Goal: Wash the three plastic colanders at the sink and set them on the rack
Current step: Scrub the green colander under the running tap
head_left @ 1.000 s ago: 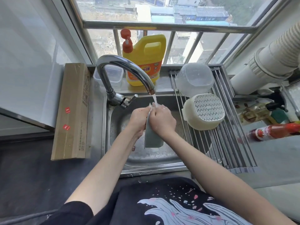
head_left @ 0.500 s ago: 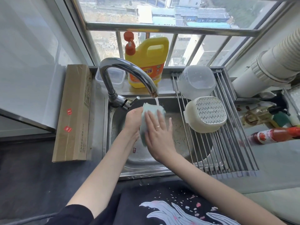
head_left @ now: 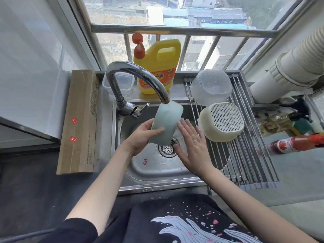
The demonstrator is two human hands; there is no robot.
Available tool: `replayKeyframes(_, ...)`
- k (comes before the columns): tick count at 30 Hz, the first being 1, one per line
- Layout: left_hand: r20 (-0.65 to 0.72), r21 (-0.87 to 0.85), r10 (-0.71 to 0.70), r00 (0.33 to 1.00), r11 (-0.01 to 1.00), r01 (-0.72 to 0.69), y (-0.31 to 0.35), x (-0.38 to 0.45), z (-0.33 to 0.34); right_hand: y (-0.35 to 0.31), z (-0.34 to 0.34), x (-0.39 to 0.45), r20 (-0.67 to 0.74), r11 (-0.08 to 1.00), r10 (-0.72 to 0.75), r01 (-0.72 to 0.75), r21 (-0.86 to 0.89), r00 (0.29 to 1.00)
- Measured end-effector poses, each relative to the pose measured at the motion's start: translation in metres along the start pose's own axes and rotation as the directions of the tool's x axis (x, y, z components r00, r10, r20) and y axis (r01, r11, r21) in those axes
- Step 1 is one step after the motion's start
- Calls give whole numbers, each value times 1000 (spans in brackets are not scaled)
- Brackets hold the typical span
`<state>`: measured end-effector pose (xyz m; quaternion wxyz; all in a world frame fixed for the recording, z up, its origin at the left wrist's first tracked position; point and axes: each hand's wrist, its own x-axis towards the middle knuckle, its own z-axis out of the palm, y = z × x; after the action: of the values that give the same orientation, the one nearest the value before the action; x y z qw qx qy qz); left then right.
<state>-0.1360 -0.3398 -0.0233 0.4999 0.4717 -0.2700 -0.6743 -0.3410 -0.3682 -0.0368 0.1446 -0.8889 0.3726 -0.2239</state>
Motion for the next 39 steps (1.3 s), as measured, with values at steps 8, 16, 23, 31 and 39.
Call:
replayKeyframes(8, 116, 129, -82, 990, 989, 67, -7, -11, 10, -30, -2, 60, 64, 942, 322, -326, 80, 945)
replayKeyframes(16, 114, 66, -28, 993, 998, 21, -5, -29, -2, -1, -8, 128, 748, 372, 546, -910, 185, 376)
replayKeyframes(23, -81, -385, 36, 996, 921, -65, -4, -22, -11, -1, 0, 123, 640, 122, 386, -725, 678, 664)
replayKeyframes(31, -80, -776, -125, 989, 631, 17, -6, -5, -7, 5, -5, 115, 645, 155, 467, -774, 614, 605)
replayKeyframes(39, -104, -726, -29, 994, 686, -56, -11, -9, 17, -11, 4, 96, 763, -625, 640, -636, 452, -87)
